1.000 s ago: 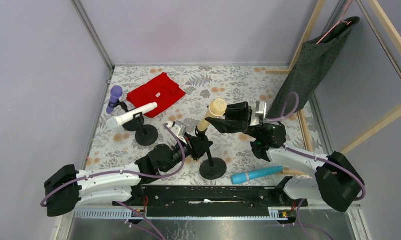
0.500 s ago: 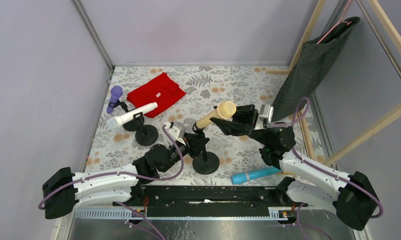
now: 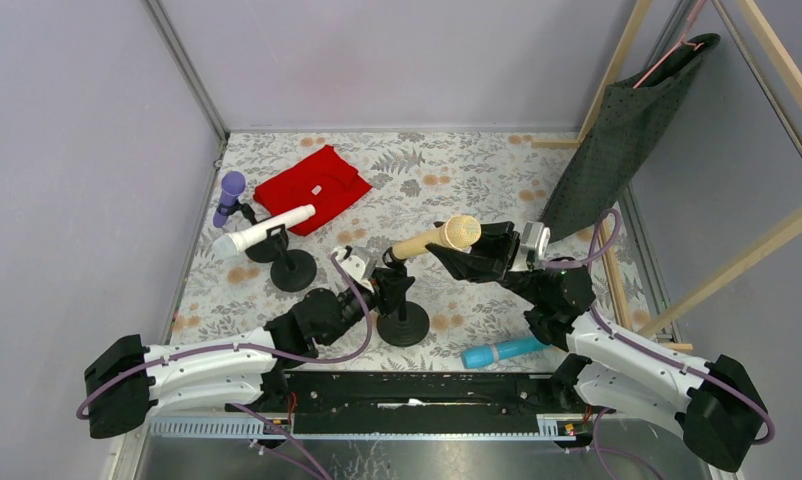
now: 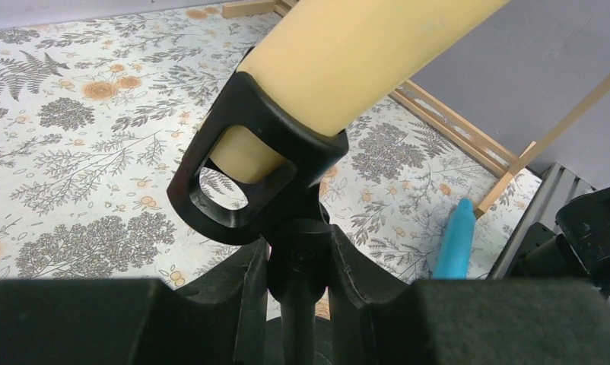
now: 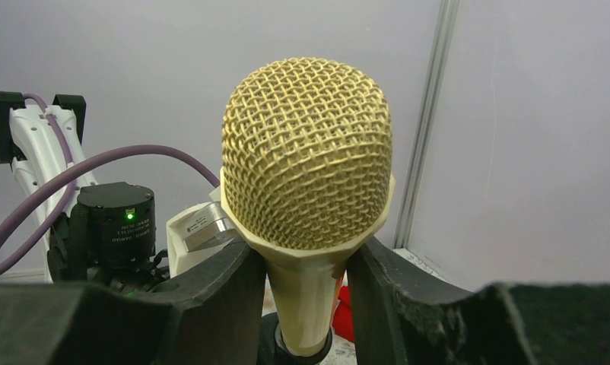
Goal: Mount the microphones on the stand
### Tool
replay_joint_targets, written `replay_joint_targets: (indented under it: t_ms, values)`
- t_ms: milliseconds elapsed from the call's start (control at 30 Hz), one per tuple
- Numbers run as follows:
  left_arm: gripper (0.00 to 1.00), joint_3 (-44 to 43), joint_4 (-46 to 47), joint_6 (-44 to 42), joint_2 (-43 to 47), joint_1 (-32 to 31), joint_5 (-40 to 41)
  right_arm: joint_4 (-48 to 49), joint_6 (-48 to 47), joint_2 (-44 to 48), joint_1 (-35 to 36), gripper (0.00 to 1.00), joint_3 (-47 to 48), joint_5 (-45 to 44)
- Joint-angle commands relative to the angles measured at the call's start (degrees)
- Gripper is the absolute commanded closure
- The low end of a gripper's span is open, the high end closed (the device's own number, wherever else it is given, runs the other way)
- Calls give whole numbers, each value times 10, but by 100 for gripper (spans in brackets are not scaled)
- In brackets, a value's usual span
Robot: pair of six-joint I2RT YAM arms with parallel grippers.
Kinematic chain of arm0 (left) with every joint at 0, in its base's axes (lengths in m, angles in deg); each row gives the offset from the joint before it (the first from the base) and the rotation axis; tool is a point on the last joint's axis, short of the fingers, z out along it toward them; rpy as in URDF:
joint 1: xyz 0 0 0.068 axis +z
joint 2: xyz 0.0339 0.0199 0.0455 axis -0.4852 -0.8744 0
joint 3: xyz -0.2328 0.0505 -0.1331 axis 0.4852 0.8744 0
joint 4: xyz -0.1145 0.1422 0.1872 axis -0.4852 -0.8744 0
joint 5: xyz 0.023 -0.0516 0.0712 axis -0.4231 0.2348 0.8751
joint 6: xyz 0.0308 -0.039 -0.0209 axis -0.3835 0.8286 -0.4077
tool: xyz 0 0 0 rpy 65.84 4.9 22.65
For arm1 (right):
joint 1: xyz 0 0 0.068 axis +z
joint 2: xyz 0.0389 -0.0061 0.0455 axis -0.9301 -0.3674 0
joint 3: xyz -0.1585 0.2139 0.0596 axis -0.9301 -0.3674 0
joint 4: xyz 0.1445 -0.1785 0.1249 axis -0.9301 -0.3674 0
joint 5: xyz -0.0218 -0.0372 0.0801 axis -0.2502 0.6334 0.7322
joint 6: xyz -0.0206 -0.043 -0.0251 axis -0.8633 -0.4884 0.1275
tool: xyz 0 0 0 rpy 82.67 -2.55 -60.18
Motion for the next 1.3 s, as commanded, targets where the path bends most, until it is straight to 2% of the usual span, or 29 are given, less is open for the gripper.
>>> replay_joint_targets:
  t_ms: [0, 467, 633, 767, 900, 1067, 1267]
  values:
    - [100, -47, 177, -10, 46, -2, 2, -144, -37, -7, 5, 100, -31, -13]
    - [100, -48, 173, -66, 54, -2, -21, -230, -34, 0, 11, 100, -39, -103]
    - [100, -40, 162, -118, 57, -3, -43, -278, -21, 0, 11, 100, -16, -115]
    - [100, 0, 220, -166, 66, -3, -80, -337, -13, -1, 11, 100, 21, -123]
    - [100, 10, 233, -188, 69, -2, -88, -377, -13, 5, 13, 100, 38, -122]
    - [100, 13, 251, -210, 61, -2, -98, -401, -16, 5, 16, 100, 27, -126]
    - [100, 9, 253, -220, 51, -2, -110, -409, 24, -15, 23, 100, 22, -127]
